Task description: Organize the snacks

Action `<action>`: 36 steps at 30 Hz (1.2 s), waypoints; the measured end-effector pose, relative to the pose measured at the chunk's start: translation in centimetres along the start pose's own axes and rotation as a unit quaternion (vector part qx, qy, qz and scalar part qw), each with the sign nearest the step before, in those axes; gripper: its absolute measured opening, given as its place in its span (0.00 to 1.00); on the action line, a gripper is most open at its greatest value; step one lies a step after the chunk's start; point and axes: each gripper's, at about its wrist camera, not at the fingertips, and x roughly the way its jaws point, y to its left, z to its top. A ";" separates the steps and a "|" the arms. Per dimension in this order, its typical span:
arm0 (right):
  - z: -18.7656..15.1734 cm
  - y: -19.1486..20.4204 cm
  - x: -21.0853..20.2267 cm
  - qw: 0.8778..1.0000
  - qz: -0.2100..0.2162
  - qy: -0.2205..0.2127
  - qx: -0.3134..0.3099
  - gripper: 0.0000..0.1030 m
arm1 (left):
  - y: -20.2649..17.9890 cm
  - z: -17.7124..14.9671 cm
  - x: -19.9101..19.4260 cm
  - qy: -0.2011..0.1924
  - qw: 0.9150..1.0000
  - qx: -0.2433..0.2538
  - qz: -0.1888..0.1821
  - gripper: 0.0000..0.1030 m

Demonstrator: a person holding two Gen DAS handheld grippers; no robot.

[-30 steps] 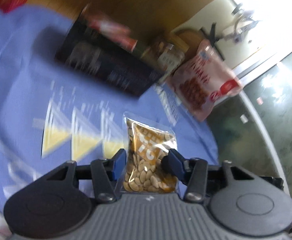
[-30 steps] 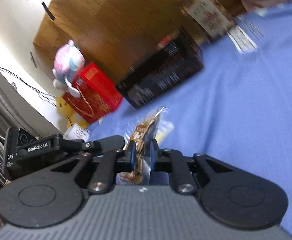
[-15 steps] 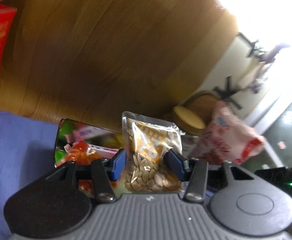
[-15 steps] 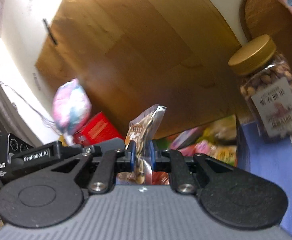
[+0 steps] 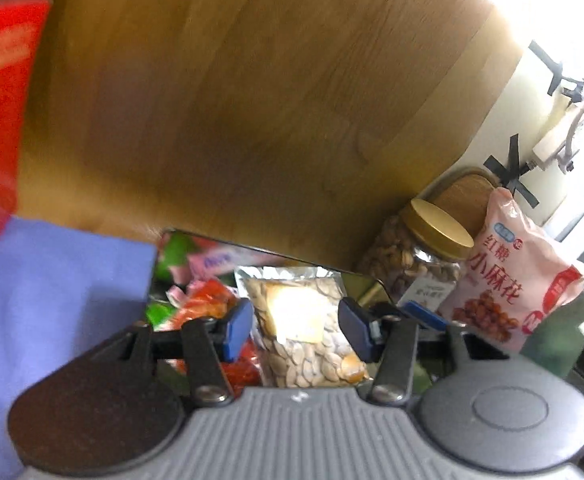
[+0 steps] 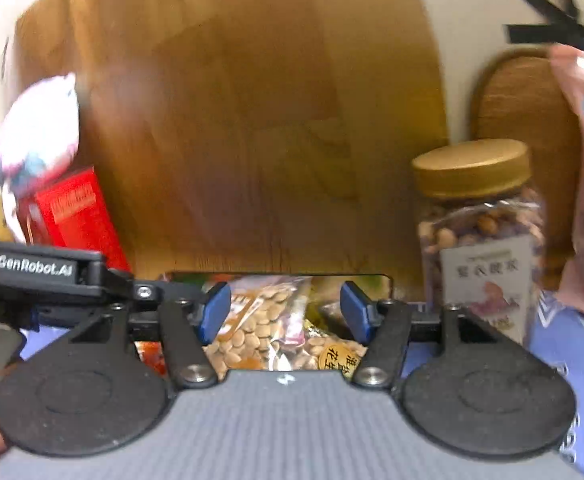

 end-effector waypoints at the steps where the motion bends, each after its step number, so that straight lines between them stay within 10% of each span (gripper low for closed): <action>1: -0.2 -0.3 -0.8 1.000 -0.003 -0.006 0.009 0.61 | -0.3 -0.1 -0.5 -0.003 1.000 0.004 0.004 0.47; 14: -5.3 0.6 -9.5 0.994 0.013 -0.028 0.103 0.61 | -5.4 -7.2 -6.4 -0.023 0.990 0.108 0.087 0.47; 36: -10.0 3.9 -16.7 0.991 0.027 -0.032 0.126 0.61 | -6.4 -15.3 -12.1 -0.029 0.980 0.123 0.153 0.56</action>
